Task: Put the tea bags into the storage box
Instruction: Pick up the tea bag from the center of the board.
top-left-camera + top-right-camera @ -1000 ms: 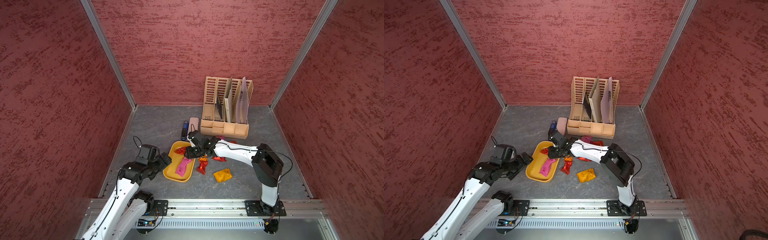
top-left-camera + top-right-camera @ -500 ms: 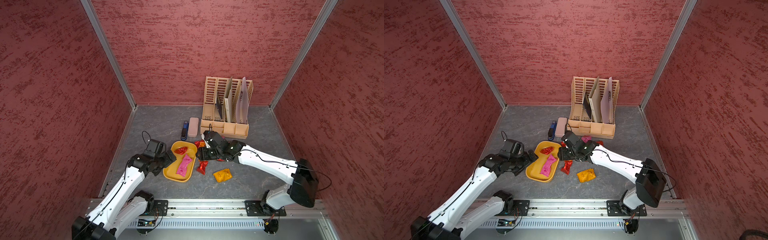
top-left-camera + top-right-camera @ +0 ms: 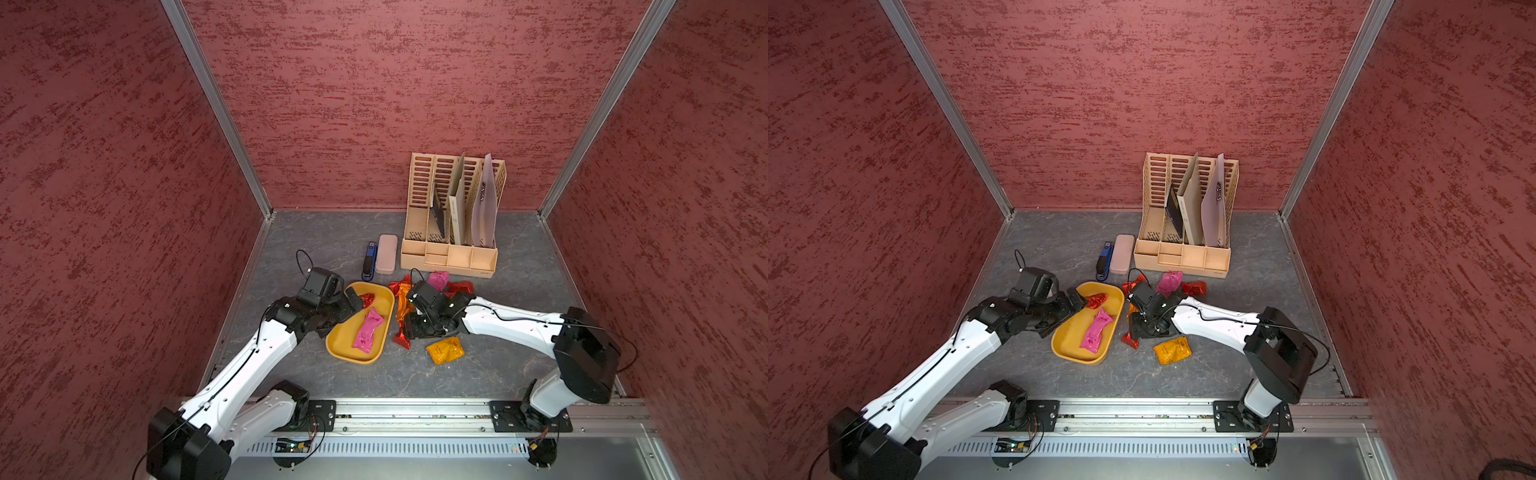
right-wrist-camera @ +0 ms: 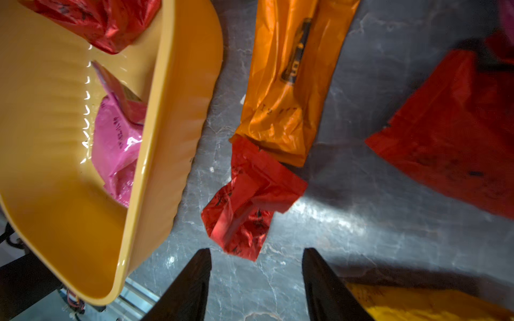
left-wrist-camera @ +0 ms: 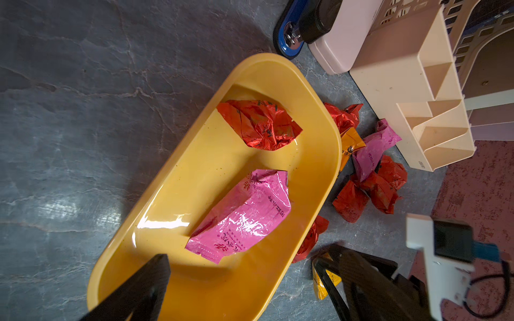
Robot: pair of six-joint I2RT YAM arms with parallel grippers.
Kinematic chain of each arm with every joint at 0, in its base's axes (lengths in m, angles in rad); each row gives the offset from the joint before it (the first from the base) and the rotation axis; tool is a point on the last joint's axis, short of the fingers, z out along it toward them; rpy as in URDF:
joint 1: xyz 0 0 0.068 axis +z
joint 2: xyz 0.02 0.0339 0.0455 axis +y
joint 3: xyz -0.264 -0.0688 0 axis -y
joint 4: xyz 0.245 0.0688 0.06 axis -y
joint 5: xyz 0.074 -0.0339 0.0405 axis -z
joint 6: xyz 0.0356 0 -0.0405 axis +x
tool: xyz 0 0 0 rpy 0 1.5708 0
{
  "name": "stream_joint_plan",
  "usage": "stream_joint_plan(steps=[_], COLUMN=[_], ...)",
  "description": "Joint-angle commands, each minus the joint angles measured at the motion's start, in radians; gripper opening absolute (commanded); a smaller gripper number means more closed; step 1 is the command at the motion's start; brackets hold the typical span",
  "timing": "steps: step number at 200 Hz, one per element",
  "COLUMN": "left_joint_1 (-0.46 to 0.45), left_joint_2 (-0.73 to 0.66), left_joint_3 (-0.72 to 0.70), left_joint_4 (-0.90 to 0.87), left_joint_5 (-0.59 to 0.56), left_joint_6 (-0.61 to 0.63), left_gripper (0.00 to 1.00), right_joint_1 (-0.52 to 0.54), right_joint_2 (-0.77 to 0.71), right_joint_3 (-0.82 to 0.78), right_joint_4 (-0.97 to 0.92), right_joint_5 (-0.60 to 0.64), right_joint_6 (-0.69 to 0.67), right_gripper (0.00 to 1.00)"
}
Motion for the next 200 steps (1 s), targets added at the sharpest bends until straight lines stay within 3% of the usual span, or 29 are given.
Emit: stream_joint_plan(steps=[1, 63, 154, 200], left_joint_1=[-0.004, -0.003, -0.002, -0.002], left_joint_2=[-0.077, -0.238, -0.231, -0.183], left_joint_3=[-0.031, -0.113, -0.107, -0.106], left_joint_4=[-0.063, -0.14, -0.131, -0.064], left_joint_5=[-0.049, -0.083, -0.088, -0.086], left_joint_6=[-0.028, -0.106, -0.1, -0.071], left_gripper=[1.0, 1.0, 1.0, 1.0], right_joint_1=[0.002, 0.001, 0.002, 0.002], right_joint_2=[0.046, 0.143, 0.086, -0.038], right_joint_3=[0.063, 0.137, 0.1, 0.082], right_joint_4=[0.002, -0.038, -0.064, -0.116], right_joint_5=[0.035, 0.049, 0.088, 0.109], right_joint_6=[0.004, -0.03, -0.024, -0.04], right_gripper=[0.59, 0.54, 0.11, 0.04])
